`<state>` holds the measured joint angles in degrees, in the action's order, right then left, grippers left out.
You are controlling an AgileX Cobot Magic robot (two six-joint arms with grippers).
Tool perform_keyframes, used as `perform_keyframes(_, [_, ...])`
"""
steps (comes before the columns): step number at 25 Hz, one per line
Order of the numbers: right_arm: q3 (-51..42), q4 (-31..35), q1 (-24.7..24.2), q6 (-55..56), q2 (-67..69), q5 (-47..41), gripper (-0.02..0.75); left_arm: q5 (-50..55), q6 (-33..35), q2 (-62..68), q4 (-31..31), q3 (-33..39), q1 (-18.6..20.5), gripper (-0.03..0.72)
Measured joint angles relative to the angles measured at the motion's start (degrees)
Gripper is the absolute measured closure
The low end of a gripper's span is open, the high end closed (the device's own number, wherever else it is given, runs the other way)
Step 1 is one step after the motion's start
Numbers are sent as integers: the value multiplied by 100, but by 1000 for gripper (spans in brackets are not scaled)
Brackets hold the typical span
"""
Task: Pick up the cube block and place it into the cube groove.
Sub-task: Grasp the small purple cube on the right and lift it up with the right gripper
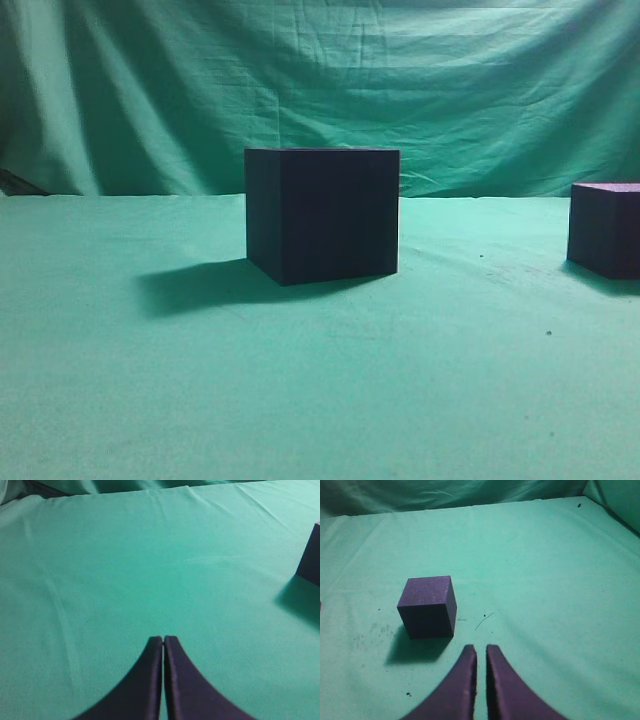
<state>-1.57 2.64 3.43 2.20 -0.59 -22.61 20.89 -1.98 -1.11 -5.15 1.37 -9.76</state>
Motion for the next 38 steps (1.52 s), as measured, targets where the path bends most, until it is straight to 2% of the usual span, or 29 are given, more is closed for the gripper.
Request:
perform_keyframes(21, [0, 0, 0, -120, 0, 117, 688, 0, 0, 0, 0, 0, 0, 688])
perform_keyframes(24, [-13, 181, 0, -122, 0, 956, 688, 0, 0, 0, 0, 0, 0, 688])
perform_keyframes(28, [-13, 650, 0, -122, 0, 2801, 688, 0, 0, 0, 0, 0, 0, 688])
perform_keyframes(30, [-13, 710, 0, -122, 0, 3274, 688, 0, 0, 0, 0, 0, 0, 688])
perform_keyframes(32, [76, 733, 0, -122, 0, 3191, 688, 0, 0, 0, 0, 0, 0, 688])
perform_keyframes(38, [1468, 756, 0, -122, 1133, 1420, 688, 0, 0, 0, 0, 0, 0, 688])
